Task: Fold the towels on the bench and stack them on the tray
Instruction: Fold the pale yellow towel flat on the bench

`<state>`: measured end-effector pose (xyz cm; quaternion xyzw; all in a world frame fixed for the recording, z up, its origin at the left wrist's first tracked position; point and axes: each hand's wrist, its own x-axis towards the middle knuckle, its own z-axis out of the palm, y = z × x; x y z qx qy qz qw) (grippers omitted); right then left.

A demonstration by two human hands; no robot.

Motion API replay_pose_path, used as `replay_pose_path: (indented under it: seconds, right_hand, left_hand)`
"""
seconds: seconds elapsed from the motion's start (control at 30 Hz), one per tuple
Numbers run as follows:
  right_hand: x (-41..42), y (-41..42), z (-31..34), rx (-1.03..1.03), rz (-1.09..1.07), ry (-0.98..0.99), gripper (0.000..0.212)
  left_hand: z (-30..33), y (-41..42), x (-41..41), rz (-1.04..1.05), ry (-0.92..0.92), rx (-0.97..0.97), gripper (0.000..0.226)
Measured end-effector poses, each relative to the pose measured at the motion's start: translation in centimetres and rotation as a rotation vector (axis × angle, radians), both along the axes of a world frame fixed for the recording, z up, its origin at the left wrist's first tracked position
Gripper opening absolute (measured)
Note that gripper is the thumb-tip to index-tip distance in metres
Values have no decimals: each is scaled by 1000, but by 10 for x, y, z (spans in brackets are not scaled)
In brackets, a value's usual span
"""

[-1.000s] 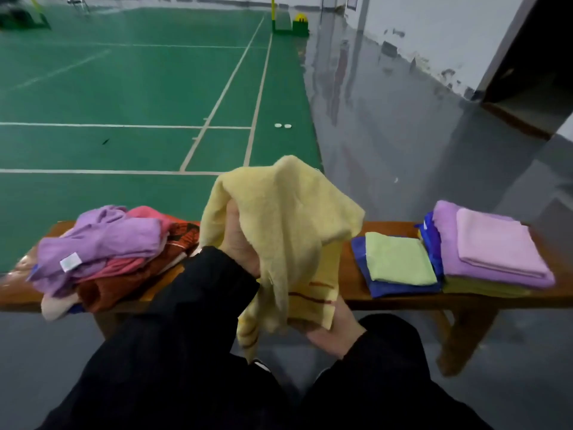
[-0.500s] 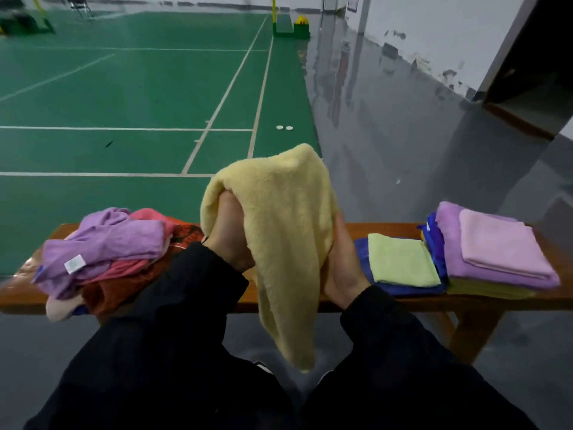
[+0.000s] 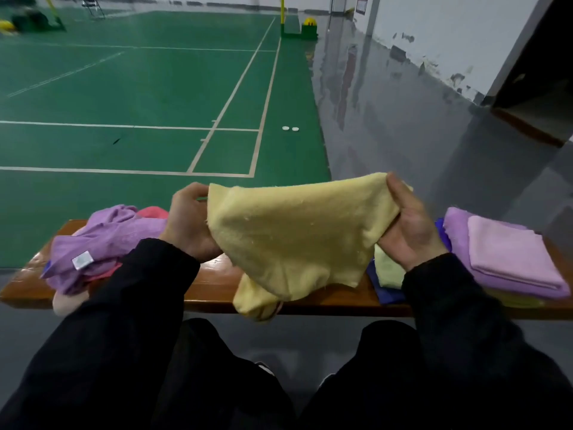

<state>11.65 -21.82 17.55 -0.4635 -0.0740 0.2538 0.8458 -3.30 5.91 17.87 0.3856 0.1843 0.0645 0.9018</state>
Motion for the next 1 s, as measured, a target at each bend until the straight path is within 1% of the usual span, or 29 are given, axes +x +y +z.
replay_pose_path:
  seconds: [0.07, 0.13, 0.17, 0.2, 0.23, 0.27, 0.33, 0.47, 0.53, 0.6, 0.63, 0.7, 0.77, 0.8, 0.87, 0.93, 1.0]
  right_hand:
    - [7, -3, 14, -56, -52, -94, 45]
    - [13, -4, 28, -62, -109, -183, 28]
    - [15, -5, 35, -61, -118, -228, 22]
    - [16, -6, 42, -52, -115, -259, 21]
    - [16, -6, 47, -37, -104, -281, 24]
    - [17, -7, 52, -20, -89, -293, 31]
    - [18, -7, 58, 2, -57, -301, 46]
    - [17, -6, 69, 87, -81, -239, 55]
    - [18, -8, 73, 123, -125, -230, 46]
    - [20, -11, 77, 131, -162, -268, 40]
    - [22, -14, 79, 121, -181, -301, 39]
    - [26, -18, 84, 68, -186, -369, 26]
    - [31, -21, 86, 6, -164, -424, 14]
    - [33, -22, 86, -3, -163, -428, 14]
    - [36, -21, 85, 26, -160, -393, 14]
    - [37, -17, 85, 61, -141, -329, 15]
    - [36, -13, 83, 74, -118, -293, 15]
  left_hand:
    - [3, 5, -4, -11, 23, 42, 40]
    - [10, 6, -4, -1, 44, 172, 45]
    - [13, 7, -1, 36, 34, 236, 48]
    - [15, 9, 2, 103, 0, 299, 51]
    - [19, 11, 4, 165, -36, 357, 52]
    - [22, 13, 6, 203, -58, 395, 50]
    - [29, 16, 9, 205, -92, 402, 46]
    - [44, 20, 16, 178, -163, 367, 31]
    - [47, 25, 19, 220, -186, 430, 27]
    - [50, 31, 19, 287, -173, 553, 29]
    - [50, 34, 18, 325, -173, 614, 29]
    - [54, 40, 17, 367, -205, 680, 22]
    - [59, 42, 15, 325, -272, 630, 14]
    - [61, 43, 14, 283, -305, 568, 14]
    - [58, 46, 12, 179, -341, 367, 23]
    - [48, 41, 9, 31, -307, 141, 31]
    - [37, 25, 6, -140, -188, 58, 25]
